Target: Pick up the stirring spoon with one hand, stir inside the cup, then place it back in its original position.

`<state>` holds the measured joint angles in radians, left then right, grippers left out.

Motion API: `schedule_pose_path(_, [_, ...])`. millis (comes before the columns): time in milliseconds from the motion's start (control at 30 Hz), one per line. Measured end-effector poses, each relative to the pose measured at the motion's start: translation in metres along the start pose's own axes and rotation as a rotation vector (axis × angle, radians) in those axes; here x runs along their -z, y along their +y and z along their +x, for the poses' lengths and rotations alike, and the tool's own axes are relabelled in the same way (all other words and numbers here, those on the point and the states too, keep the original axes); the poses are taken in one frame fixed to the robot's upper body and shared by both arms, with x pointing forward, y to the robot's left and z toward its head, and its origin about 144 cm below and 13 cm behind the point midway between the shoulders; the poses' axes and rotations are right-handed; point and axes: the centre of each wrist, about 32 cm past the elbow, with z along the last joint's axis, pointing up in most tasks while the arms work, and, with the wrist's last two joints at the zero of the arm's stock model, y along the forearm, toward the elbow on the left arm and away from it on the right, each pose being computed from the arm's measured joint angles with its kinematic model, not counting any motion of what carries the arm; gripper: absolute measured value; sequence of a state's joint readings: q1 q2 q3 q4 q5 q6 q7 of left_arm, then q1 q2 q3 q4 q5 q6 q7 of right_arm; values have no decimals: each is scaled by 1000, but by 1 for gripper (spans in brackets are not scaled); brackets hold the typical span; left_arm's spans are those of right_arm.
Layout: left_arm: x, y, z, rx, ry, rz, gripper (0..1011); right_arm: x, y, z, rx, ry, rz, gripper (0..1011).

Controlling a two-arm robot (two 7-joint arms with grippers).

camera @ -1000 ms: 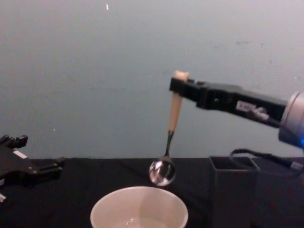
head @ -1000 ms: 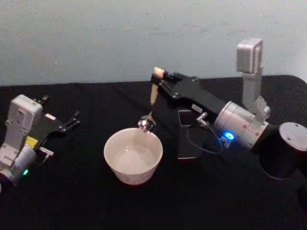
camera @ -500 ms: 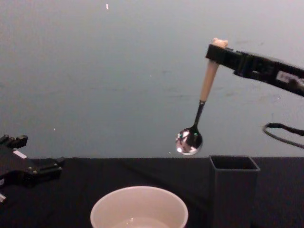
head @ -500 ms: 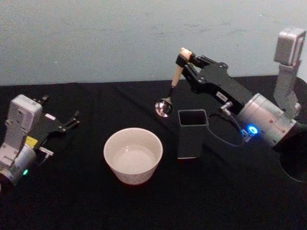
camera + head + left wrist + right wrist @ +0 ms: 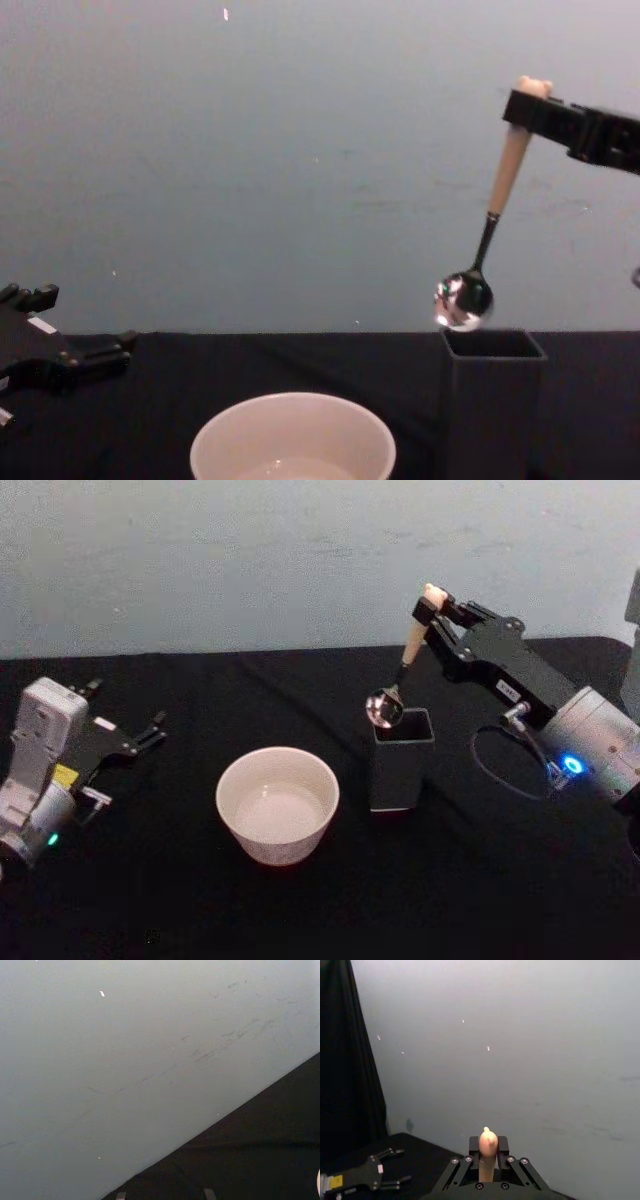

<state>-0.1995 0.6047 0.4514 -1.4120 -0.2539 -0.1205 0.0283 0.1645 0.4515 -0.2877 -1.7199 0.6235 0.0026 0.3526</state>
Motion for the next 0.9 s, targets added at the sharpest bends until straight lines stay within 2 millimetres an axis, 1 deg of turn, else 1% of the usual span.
schedule_pose_path(300, [0, 0, 0, 0, 0, 0, 1001, 6, -4, 2, 20, -13, -32, 214])
schedule_pose_path(900, [0, 0, 0, 0, 0, 0, 1001, 34, -7, 7, 48, 21, -132, 214])
